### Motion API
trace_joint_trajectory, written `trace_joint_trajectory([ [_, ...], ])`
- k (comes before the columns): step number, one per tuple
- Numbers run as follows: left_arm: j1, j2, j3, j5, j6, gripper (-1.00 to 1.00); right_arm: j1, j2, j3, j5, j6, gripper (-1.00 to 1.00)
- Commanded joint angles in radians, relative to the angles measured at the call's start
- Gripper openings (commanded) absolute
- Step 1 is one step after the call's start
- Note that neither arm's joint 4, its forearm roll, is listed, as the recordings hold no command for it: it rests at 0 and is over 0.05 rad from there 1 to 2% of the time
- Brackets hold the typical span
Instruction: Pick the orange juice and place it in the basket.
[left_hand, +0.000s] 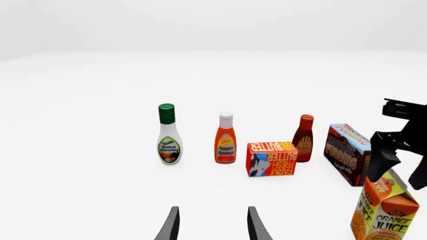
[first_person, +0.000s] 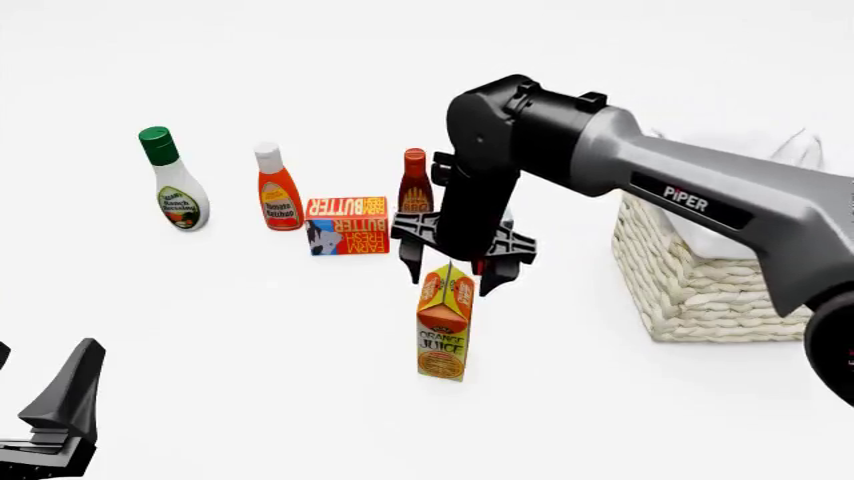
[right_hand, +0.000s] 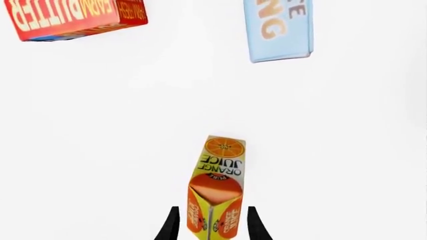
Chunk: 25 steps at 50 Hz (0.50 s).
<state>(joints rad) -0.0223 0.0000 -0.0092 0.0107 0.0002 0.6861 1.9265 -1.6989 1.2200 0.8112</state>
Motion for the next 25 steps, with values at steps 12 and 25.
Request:
trace_joint_trajectory([
  [12, 0.006, 0.0, 0.002, -0.004, 0.0, 1.0, 0.004, 0.03, -0.009, -0.001, 0.007, 1.0],
  [25, 0.006, 0.0, 0.002, -0.004, 0.0, 1.0, 0.008, 0.044, -0.019, 0.0, 0.008, 1.0],
])
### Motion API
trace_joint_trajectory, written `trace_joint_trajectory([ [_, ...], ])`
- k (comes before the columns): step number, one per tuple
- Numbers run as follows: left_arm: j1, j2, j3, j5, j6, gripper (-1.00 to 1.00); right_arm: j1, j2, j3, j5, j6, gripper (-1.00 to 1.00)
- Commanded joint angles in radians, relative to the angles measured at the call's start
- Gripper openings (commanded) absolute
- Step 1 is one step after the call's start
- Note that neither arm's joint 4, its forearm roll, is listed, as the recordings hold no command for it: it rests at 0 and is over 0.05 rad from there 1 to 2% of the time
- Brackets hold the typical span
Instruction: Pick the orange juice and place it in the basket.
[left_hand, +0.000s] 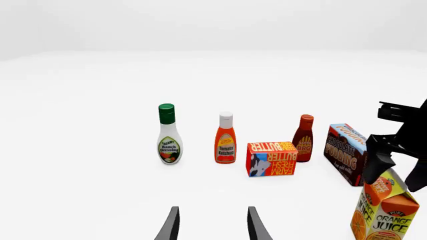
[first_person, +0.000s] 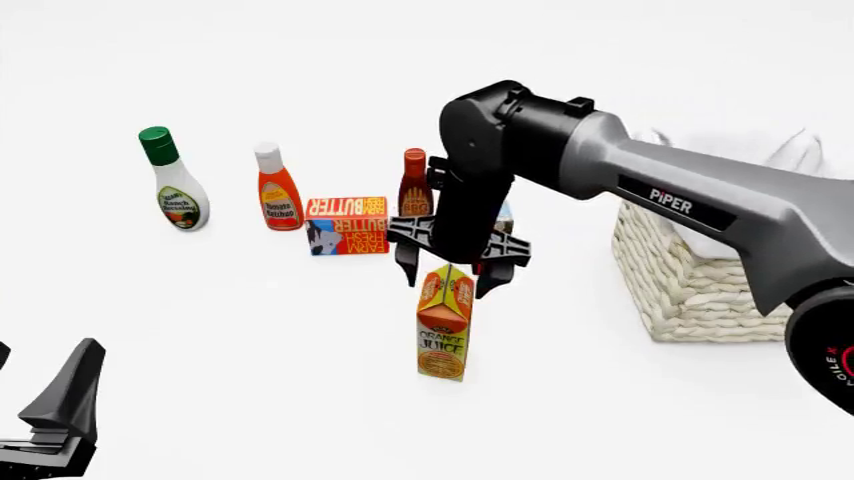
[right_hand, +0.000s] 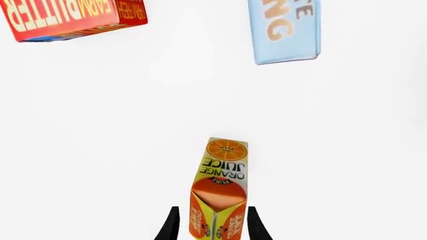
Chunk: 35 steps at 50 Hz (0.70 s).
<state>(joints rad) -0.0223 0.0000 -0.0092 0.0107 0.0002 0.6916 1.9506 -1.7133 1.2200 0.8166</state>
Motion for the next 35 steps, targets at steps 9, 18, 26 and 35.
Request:
trace_joint_trajectory([
  [9, 0.006, 0.0, 0.002, -0.004, 0.0, 1.0, -0.001, 0.023, -0.001, -0.001, 0.003, 1.0],
  [18, 0.006, 0.0, 0.002, -0.004, 0.0, 1.0, -0.009, 0.033, 0.0, -0.003, -0.003, 1.0],
  [26, 0.006, 0.0, 0.002, -0.004, 0.0, 1.0, -0.035, 0.053, 0.005, -0.005, -0.028, 1.0],
  [35, 0.006, 0.0, 0.003, -0.004, 0.0, 1.0, -0.017, 0.053, 0.012, -0.022, -0.01, 1.0],
])
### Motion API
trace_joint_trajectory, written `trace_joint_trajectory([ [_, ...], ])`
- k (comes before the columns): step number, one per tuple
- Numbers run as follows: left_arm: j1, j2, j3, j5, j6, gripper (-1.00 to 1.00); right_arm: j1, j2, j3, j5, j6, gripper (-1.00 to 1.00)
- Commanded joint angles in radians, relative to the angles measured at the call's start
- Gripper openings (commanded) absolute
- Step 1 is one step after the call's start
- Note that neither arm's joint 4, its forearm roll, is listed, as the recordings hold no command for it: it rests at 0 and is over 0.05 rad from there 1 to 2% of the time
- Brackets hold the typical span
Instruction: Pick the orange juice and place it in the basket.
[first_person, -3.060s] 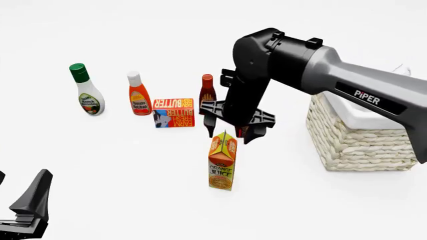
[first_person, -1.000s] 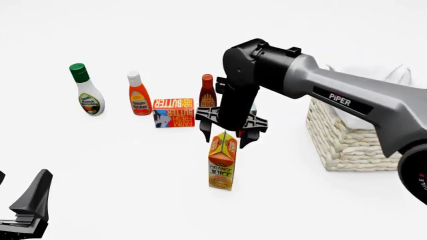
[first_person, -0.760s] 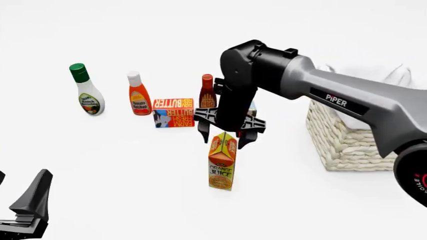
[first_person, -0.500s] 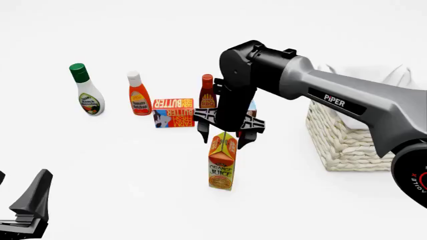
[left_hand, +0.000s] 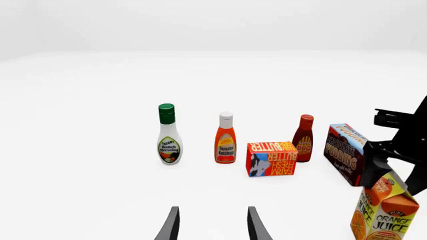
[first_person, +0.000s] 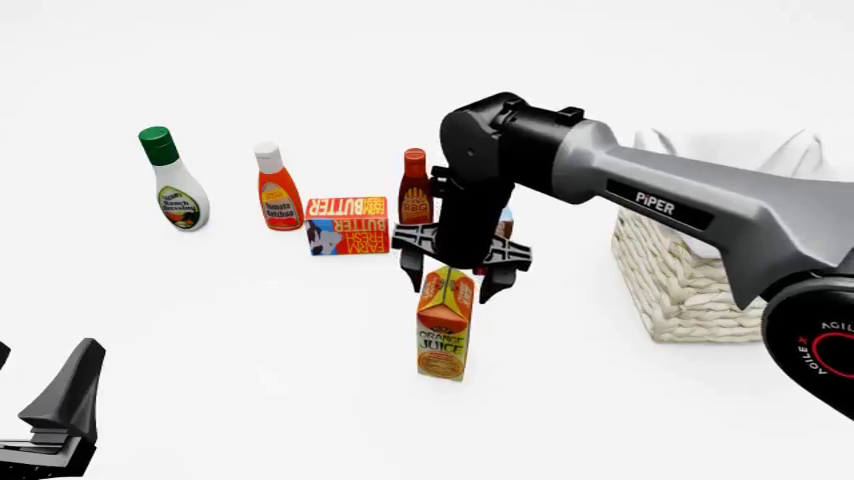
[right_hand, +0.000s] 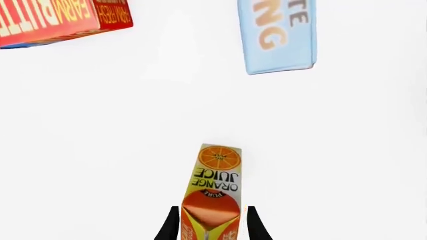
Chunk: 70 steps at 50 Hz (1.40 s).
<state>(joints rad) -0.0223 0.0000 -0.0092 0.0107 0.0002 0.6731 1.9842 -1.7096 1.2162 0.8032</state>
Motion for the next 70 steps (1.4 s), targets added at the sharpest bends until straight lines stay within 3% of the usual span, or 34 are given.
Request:
trace_joint_trajectory([
  [1, 0.006, 0.0, 0.002, -0.004, 0.0, 1.0, -0.01, 0.024, 0.003, -0.011, -0.008, 1.0],
  [20, 0.006, 0.0, 0.003, -0.004, 0.0, 1.0, 0.031, 0.009, 0.08, -0.086, 0.04, 1.0],
  [22, 0.006, 0.0, 0.003, -0.004, 0.0, 1.0, -0.001, 0.024, 0.06, -0.061, 0.003, 1.0],
  [23, 0.006, 0.0, 0.003, -0.003, 0.0, 1.0, 0.004, 0.026, 0.052, -0.058, -0.001, -1.0],
  [24, 0.006, 0.0, 0.002, -0.004, 0.0, 1.0, 0.045, -0.005, 0.102, -0.098, 0.055, -1.0],
  [27, 0.006, 0.0, 0.002, -0.004, 0.0, 1.0, 0.012, 0.007, 0.077, -0.068, 0.021, -1.0],
  [47, 0.006, 0.0, 0.002, -0.004, 0.0, 1.0, 0.082, -0.089, 0.025, 0.004, 0.053, -1.0],
  [59, 0.006, 0.0, 0.002, -0.004, 0.0, 1.0, 0.064, -0.14, 0.065, 0.004, 0.015, -1.0],
  [70, 0.006, 0.0, 0.003, -0.004, 0.0, 1.0, 0.026, -0.157, 0.074, 0.004, -0.077, -1.0],
])
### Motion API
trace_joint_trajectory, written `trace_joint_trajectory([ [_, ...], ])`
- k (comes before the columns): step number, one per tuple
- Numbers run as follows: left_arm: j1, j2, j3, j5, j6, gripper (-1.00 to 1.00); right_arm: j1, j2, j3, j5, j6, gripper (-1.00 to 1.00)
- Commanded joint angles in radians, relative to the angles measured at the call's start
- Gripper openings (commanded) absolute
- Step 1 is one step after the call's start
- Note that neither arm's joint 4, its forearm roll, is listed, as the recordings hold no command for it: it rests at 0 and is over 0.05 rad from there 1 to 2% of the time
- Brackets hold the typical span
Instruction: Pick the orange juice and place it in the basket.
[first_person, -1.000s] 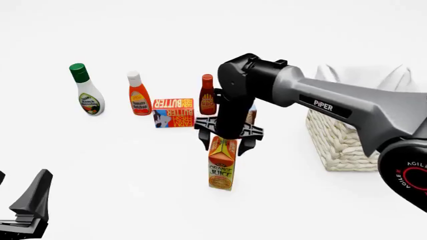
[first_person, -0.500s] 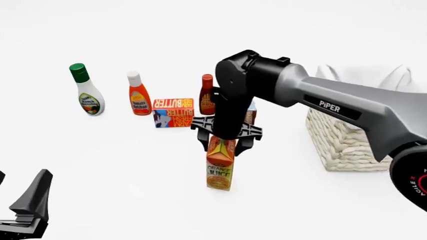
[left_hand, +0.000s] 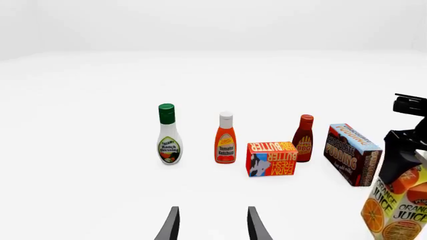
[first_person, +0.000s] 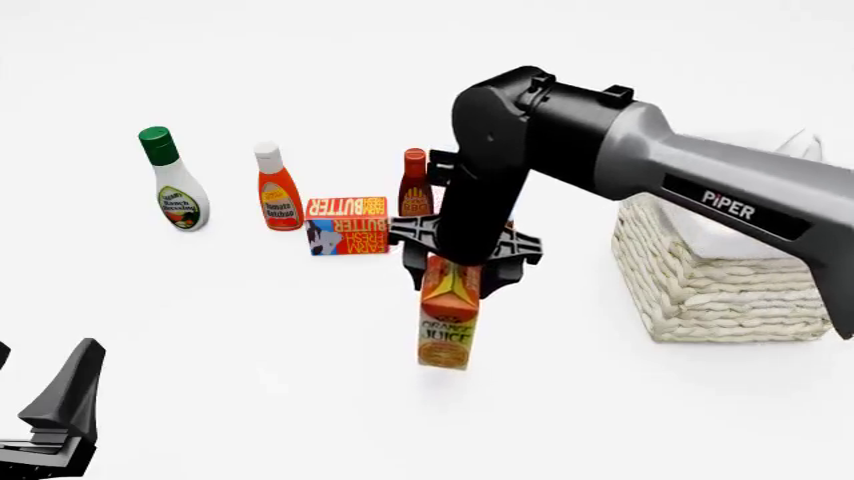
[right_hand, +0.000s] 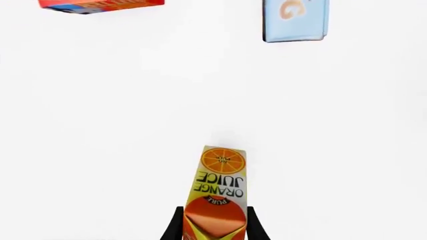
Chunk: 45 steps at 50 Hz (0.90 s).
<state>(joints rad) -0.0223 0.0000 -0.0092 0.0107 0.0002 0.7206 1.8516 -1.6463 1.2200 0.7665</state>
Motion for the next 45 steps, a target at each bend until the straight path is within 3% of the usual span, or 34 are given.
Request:
trace_joint_trajectory([
  [1, 0.006, 0.0, 0.002, -0.004, 0.0, 1.0, -0.016, -0.032, 0.009, 0.0, -0.039, -1.0],
  [15, 0.006, 0.0, 0.003, -0.004, 0.0, 1.0, -0.023, -0.079, 0.021, 0.0, -0.064, -1.0],
  [45, 0.006, 0.0, 0.002, -0.004, 0.0, 1.0, -0.109, -0.177, 0.018, 0.0, -0.203, -1.0],
])
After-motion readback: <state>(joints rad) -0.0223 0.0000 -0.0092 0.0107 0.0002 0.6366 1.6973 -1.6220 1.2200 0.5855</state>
